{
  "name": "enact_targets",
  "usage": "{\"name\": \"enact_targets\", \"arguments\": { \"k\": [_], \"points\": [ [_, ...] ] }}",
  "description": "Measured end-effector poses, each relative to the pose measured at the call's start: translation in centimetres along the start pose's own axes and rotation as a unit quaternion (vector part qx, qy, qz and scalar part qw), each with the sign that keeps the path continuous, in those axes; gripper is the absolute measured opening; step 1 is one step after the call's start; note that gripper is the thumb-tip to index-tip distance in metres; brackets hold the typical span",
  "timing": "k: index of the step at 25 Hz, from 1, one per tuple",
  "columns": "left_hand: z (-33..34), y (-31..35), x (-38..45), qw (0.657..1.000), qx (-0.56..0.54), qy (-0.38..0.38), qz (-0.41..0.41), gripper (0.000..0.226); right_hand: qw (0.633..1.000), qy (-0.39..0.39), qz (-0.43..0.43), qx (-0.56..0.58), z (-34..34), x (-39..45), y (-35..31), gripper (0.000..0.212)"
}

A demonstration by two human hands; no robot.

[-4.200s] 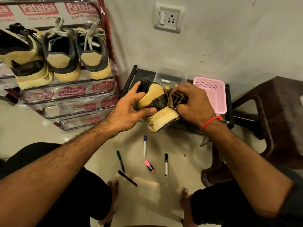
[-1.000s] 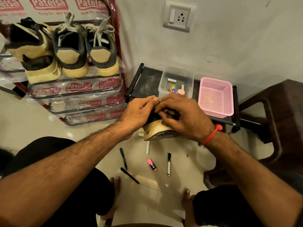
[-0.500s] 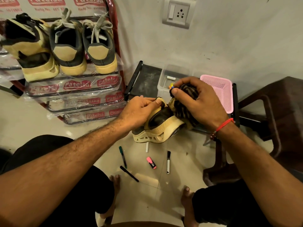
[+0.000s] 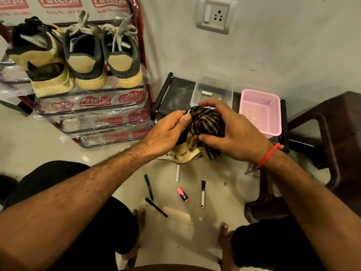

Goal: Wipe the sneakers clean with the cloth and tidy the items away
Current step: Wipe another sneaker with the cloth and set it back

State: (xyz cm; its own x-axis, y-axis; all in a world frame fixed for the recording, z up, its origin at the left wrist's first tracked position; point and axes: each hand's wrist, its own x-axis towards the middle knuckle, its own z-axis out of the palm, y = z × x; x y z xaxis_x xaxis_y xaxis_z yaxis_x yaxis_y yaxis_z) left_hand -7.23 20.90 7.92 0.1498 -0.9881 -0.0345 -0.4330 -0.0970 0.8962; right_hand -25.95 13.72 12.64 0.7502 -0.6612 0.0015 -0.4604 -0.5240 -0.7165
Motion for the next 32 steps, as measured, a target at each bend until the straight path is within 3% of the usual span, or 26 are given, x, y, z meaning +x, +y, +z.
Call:
{"name": "enact_targets", "arguments": {
  "k": [3, 6, 9, 14, 17, 20, 29, 32],
  "points": [
    [0.0, 0.2, -0.1, 0.999, -0.008, -0.029, 0.021, 0.035, 0.996, 0.063, -0.019, -0.062, 0.3, 0.1, 0.3, 0.066],
    [0.5, 0.4, -0.4, 0.997, -0.082, -0.009, -0.014, 0.025, 0.991, 0.126, -0.025, -0.042, 0.4, 0.5, 0.7, 0.056],
    [1.3, 0.8, -0.6, 0.996, -0.082, 0.017, 0.016, 0.028, 0.985, 0.166, 0.000, -0.036, 0.5, 1.0, 1.1, 0.051],
    [1.1, -0.1, 0.0, 0.995, -0.019, 0.098, 0.001, 0.032, 0.989, 0.132, -0.056, -0.027, 2.4, -0.1, -0.9, 0.047],
    [0.9, -0.4, -0.1, 0.993, 0.039, 0.110, 0.002, 0.022, 0.992, 0.104, -0.069, -0.019, 2.7, -0.3, -1.4, 0.049],
    [0.7, -0.3, 0.0, 0.996, 0.022, 0.090, -0.015, 0.022, 0.995, 0.078, -0.052, -0.021, 3.0, 0.0, -1.4, 0.049],
    [0.8, -0.2, 0.1, 0.994, -0.027, 0.103, 0.018, 0.030, 0.978, 0.204, -0.011, -0.048, 3.7, 1.2, -0.5, 0.041],
    [1.0, 0.3, -0.4, 0.994, -0.035, 0.095, 0.036, 0.032, 0.973, 0.218, 0.067, -0.036, 2.1, 2.0, 2.6, 0.039]
  ]
}}
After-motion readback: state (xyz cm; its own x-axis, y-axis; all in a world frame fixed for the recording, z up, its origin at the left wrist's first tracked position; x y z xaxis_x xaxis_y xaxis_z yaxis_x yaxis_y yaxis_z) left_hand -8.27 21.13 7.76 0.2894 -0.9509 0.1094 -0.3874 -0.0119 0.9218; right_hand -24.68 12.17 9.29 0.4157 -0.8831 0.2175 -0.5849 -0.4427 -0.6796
